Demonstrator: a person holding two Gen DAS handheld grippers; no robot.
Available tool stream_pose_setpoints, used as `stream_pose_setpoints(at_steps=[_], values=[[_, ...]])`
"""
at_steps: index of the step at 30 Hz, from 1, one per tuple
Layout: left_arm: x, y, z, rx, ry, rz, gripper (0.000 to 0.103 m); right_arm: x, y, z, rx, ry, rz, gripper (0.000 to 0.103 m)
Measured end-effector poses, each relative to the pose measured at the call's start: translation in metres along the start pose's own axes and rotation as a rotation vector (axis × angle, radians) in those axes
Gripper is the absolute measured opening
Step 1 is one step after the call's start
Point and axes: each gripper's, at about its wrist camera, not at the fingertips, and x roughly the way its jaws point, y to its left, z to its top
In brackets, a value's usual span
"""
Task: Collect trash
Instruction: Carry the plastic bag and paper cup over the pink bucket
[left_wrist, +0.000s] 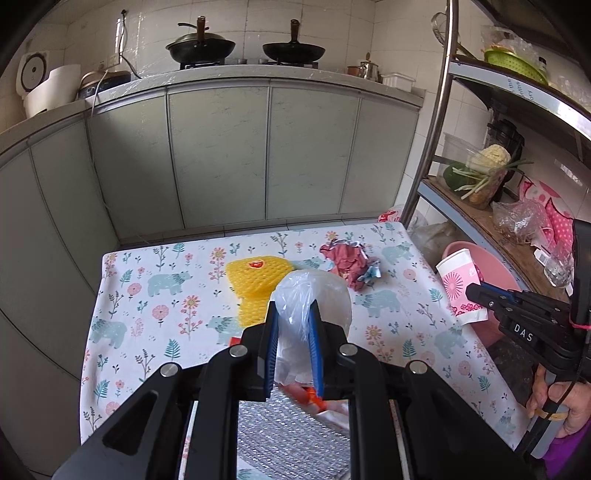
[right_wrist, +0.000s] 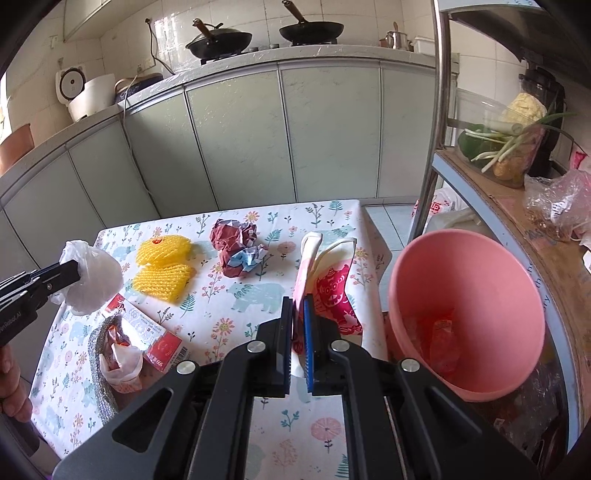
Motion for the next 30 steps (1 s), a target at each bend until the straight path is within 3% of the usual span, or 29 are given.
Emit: stream_pose_setpoints(at_steps=[30], values=[[0.039,-0.158,0.031,0.193,-0.012,-0.141,0.014,-0.038,-0.093,-0.010,0.136,-0.054,-0.110,0.006]])
